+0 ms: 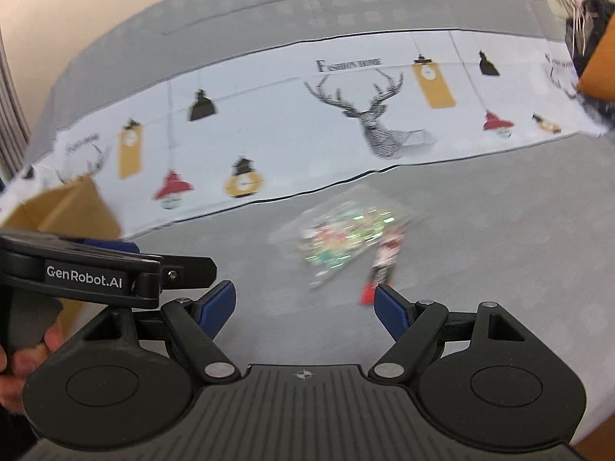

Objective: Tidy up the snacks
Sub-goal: 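Grasp the clear candy bag with the left tool while the right tool grasps the red-white stick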

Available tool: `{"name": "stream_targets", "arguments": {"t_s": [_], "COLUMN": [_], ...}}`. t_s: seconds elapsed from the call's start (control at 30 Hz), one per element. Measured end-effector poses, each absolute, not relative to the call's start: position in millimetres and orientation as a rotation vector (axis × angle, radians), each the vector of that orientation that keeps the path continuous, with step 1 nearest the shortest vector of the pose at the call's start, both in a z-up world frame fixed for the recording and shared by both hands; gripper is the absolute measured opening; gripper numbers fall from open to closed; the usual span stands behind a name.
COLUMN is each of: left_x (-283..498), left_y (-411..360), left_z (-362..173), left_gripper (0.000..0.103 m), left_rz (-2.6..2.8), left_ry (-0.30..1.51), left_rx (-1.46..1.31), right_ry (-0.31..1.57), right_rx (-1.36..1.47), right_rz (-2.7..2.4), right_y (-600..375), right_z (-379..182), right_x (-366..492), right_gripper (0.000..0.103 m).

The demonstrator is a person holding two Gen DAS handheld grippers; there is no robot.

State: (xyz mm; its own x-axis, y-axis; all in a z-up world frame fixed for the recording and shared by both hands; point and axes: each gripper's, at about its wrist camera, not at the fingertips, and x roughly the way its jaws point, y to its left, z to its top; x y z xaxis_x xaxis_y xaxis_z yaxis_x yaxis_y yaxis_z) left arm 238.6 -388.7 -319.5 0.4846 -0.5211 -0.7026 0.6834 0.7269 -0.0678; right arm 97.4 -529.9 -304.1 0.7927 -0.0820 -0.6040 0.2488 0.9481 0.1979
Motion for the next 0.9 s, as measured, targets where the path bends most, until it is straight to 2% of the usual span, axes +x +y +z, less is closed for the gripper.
{"name": "stream_targets", "arguments": {"t_s": [0.07,0.3,0.5,0.57,0.6,0.67,0.73,0.77,0.83,0.87,0.9], "left_x": [251.5,303.1,332.3,329.6,327.8,325.4,323.0,323.1,327.1,329.2,329.4], "left_y": [-407.8,-461.7,-488.3,-490.5,-491.4,-490.2,-488.3,-485.9,-478.9,-474.1,-469.9], "left_z": [-328.8,-375.0,-403.3,-406.8,-407.0,-402.6,-397.4,-394.6,-390.1,-387.9,-385.8], "left_gripper": [0.103,0.103,0.103,0.103,0.099,0.086,0.062,0.056,0.038,0.034,0.029], "left_rz": [-0.77,-0.894,-0.968,-0.988,-0.995,-1.014,-1.023,-1.027,-1.024,-1.017,-1.011], "left_ry": [0.745,0.779,0.828,0.791,0.783,0.785,0.793,0.807,0.86,0.889,0.909], "left_rx": [0.254,0.345,0.395,0.418,0.431,0.423,0.412,0.395,0.342,0.309,0.286], "right_ry": [0.644,0.721,0.753,0.753,0.751,0.735,0.717,0.713,0.713,0.716,0.718], "right_rx": [0.307,0.378,0.365,0.325,0.307,0.248,0.165,0.129,0.125,0.134,0.139], "right_rz": [-0.186,-0.228,-0.202,-0.195,-0.194,-0.197,-0.215,-0.226,-0.244,-0.253,-0.268], "right_y": [-549.7,-600.2,-602.6,-597.1,-594.6,-587.3,-575.3,-570.1,-568.3,-569.8,-571.4], "right_z": [-313.2,-352.1,-368.3,-369.8,-371.6,-377.4,-383.1,-384.7,-385.0,-384.0,-382.5], "right_x": [104.7,137.4,156.8,161.3,163.3,164.5,164.6,165.1,166.6,167.0,167.3], "right_gripper": [0.078,0.053,0.05,0.052,0.052,0.053,0.053,0.053,0.052,0.044,0.021]}}
